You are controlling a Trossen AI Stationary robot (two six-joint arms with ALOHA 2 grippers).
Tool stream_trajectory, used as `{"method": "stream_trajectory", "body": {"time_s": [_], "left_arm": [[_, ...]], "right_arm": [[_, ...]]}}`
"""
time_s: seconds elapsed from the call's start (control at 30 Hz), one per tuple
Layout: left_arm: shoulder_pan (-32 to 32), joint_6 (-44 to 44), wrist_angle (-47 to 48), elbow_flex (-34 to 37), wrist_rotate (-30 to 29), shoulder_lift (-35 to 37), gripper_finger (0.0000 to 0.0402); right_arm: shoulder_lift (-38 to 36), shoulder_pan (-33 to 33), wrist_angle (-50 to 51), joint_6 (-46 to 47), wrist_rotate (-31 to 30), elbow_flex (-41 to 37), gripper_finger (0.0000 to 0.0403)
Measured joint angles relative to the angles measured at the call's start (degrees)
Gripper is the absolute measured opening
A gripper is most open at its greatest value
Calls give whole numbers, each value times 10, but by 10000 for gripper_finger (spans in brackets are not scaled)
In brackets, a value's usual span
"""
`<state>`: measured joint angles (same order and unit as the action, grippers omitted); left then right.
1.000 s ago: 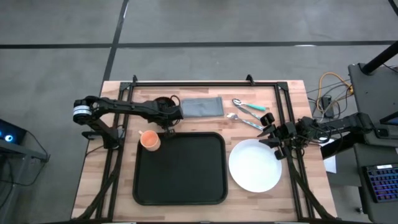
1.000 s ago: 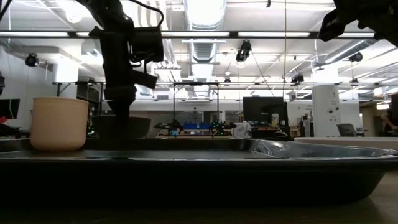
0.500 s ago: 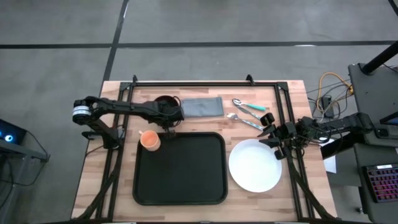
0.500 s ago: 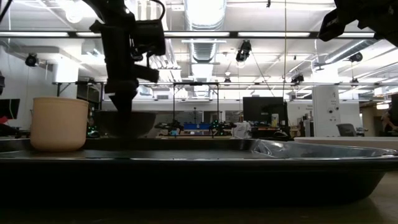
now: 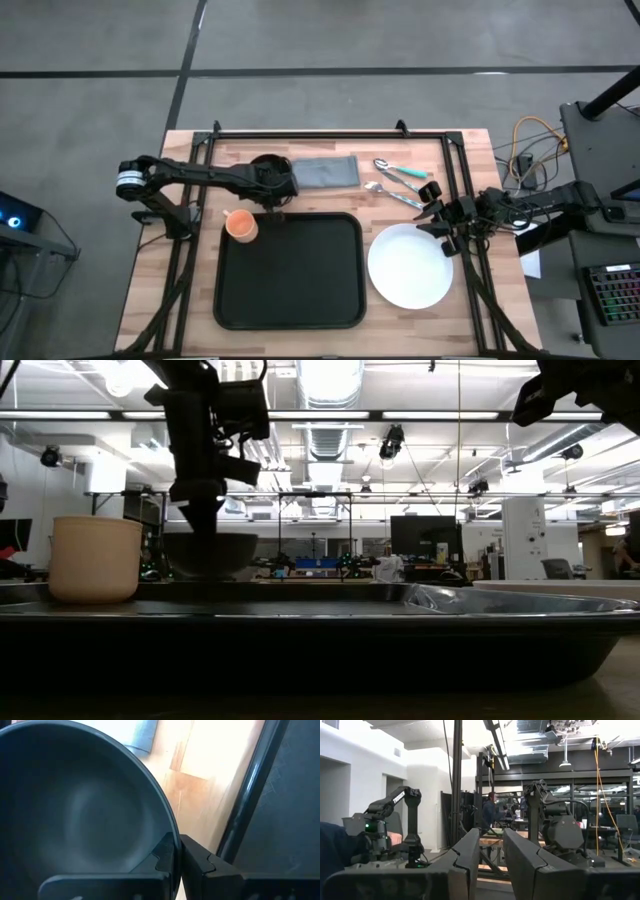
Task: Set up tray
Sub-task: Put the black bowl on the white plate
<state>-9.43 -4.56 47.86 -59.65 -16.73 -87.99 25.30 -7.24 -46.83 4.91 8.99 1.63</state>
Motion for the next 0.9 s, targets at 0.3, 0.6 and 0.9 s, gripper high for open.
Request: {"method": "stream_trajectory", "body": {"time_s": [0.3, 0.6, 0.9], "left_arm": [[0, -7, 2, 5, 0, 0, 6], [0, -17, 2, 5, 0, 0, 47], [0, -7, 2, 5, 0, 3, 115]], "right_arm": [[0, 0, 0, 0, 0, 0, 70], [0, 0, 0, 0, 0, 0, 80], [0, 0, 0, 0, 0, 0, 69]]}}
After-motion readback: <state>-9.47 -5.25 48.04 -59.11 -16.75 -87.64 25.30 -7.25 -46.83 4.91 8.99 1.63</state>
